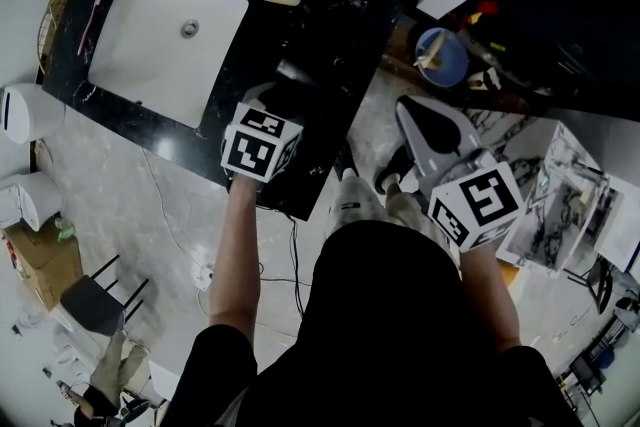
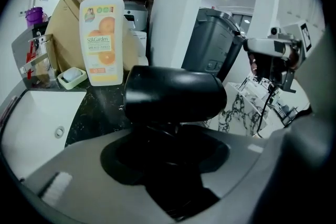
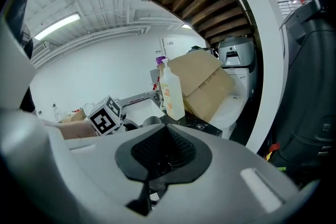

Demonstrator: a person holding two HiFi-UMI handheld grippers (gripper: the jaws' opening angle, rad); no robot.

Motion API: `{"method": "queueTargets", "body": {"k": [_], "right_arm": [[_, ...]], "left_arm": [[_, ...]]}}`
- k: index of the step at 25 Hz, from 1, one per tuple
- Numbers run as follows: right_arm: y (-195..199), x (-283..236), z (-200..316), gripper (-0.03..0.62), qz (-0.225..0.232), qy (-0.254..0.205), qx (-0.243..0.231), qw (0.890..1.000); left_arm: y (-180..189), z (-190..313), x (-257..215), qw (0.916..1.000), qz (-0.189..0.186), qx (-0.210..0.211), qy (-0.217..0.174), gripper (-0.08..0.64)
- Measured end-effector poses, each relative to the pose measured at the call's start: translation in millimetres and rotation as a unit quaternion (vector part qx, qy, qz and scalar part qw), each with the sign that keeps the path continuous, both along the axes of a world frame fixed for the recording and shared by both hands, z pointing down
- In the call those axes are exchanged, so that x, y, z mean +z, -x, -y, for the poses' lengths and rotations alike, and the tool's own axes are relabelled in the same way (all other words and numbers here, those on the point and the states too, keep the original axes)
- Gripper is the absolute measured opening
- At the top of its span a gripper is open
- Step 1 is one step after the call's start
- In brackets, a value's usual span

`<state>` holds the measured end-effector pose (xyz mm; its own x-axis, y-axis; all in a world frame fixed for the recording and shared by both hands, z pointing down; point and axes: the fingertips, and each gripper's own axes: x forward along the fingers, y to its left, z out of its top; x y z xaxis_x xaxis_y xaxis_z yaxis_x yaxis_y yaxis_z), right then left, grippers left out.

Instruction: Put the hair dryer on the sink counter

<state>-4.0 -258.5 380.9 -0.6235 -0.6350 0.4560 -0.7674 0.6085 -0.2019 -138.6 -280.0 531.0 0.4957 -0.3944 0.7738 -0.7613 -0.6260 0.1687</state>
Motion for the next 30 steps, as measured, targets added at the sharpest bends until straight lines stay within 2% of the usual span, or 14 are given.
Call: {"method": "queueTargets", "body": {"k": [30], "right_arm": [[-7.6,8.3,-3.3,0.009,-0.001,0.011,0.008,1.000]], "left_arm": [[-13.6,-0.3,22.1,0.9994,0.028,0.020,0.000,0.220]]}}
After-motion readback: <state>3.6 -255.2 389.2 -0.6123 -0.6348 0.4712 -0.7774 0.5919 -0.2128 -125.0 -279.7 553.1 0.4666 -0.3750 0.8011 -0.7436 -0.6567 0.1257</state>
